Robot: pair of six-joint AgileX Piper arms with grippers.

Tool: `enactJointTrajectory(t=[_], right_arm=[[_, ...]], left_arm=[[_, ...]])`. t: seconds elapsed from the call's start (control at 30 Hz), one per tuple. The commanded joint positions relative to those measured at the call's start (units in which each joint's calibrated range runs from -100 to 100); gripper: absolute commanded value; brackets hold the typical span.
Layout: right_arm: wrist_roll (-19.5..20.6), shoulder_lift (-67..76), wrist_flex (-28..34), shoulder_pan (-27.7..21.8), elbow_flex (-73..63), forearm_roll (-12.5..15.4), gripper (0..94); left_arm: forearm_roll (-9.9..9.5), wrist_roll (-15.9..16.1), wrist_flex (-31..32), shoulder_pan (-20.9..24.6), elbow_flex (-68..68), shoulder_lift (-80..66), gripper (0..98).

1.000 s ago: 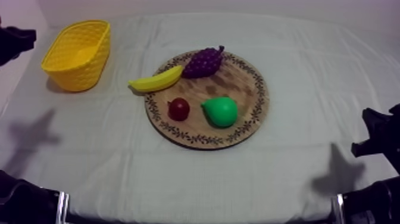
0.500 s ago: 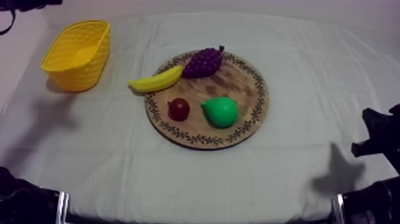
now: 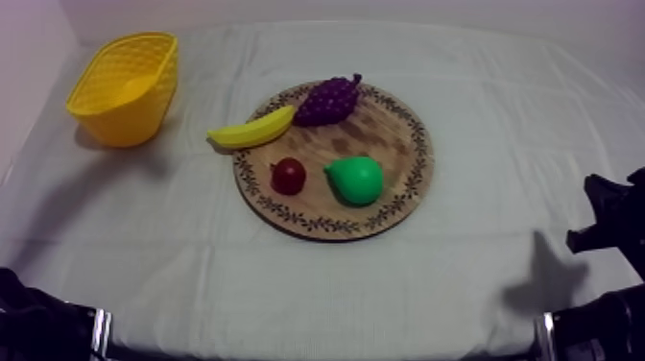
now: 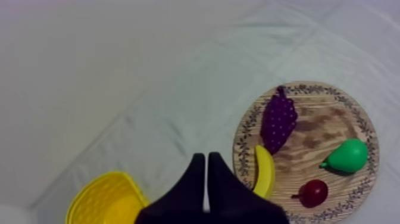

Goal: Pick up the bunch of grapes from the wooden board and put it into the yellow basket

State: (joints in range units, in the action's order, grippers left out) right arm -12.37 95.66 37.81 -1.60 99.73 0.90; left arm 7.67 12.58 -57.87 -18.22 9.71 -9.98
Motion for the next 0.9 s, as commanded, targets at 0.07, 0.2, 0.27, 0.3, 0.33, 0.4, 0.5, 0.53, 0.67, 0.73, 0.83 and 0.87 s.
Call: enactJointTrajectory(t=[0.07, 0.2, 0.27, 0.3, 0.33, 0.4, 0.5, 0.53, 0.67, 0.73, 0.83, 0.87], right_arm=[[0.00, 0.01, 0.01, -0.01, 0.04, 0.00, 0.2], [0.01, 0.01, 0.01, -0.01, 0.04, 0.00, 0.2], [-0.01, 0.01, 0.01, -0.01, 0.04, 0.00, 0.2], [-0.01, 0.01, 0.01, -0.01, 0.04, 0.00, 0.2], [-0.01, 0.01, 0.01, -0.01, 0.04, 0.00, 0.2], [-0.01, 0.01, 0.01, -0.01, 0.04, 0.00, 0.2], [-0.01, 0.01, 0.01, -0.01, 0.04, 0.00, 0.2], [-0.01, 0.01, 0.01, -0.01, 0.04, 0.00, 0.2], [-0.02, 0.01, 0.01, -0.01, 0.04, 0.00, 0.2], [-0.02, 0.01, 0.01, -0.01, 0.04, 0.00, 0.2], [-0.02, 0.01, 0.01, -0.01, 0.04, 0.00, 0.2], [-0.02, 0.01, 0.01, -0.01, 0.04, 0.00, 0.2]], left_arm=[[-0.85, -0.08, -4.18, -1.97, -8.32, 6.68, 0.0], [-3.66, -0.54, -4.66, -5.05, -14.07, 11.26, 0.0], [-4.33, -0.71, -5.00, -6.27, -17.03, 13.21, 0.0], [-4.46, -0.82, -5.26, -6.75, -18.42, 14.09, 0.0], [-4.57, -1.05, -5.71, -7.17, -19.79, 14.94, 0.0], [-4.66, -1.59, -7.23, -7.83, -22.51, 16.53, 0.0], [-4.21, -2.52, -10.64, -8.33, -26.76, 18.83, 0.0], [-4.07, -2.73, -11.71, -8.46, -28.11, 19.55, 0.0], [-4.41, -3.99, -16.22, -9.10, -32.85, 22.16, 0.1], [-4.77, -5.20, -19.48, -9.32, -35.09, 23.56, 0.1], [-5.06, -6.22, -22.71, -9.56, -36.74, 25.55, 0.0], [-5.10, -6.31, -23.03, -9.64, -36.64, 26.11, 0.0]])
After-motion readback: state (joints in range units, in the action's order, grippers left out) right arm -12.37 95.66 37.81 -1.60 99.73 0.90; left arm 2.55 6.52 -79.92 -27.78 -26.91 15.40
